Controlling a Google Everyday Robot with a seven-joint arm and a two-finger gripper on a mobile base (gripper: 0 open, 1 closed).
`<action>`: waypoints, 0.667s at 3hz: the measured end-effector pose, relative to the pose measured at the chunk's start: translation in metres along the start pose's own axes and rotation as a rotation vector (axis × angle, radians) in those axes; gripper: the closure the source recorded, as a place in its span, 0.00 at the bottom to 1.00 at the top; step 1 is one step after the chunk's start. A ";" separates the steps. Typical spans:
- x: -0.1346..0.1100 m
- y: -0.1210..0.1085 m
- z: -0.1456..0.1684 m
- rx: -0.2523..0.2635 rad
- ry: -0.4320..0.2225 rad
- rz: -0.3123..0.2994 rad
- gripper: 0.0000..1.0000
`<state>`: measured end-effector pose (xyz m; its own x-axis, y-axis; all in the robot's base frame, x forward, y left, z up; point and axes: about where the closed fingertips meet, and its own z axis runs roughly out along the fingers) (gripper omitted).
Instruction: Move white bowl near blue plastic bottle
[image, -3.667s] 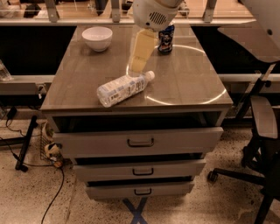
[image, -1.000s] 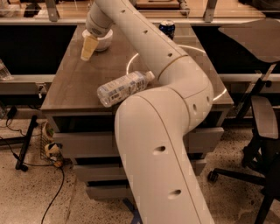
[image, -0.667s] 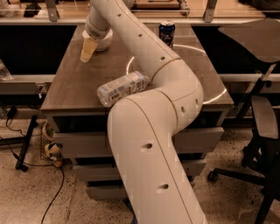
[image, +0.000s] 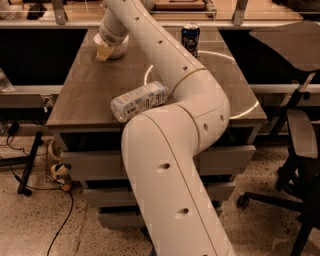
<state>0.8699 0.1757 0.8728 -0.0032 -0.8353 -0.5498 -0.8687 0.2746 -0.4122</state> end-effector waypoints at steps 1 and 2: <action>-0.005 -0.005 -0.018 0.017 -0.020 -0.004 0.71; -0.025 -0.001 -0.058 0.041 -0.064 -0.056 1.00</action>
Offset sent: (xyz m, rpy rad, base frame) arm -0.0661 -0.0129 0.0885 0.0508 -0.1484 0.0714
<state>0.8424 0.1688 0.9296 0.0776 -0.8182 -0.5696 -0.8456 0.2487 -0.4724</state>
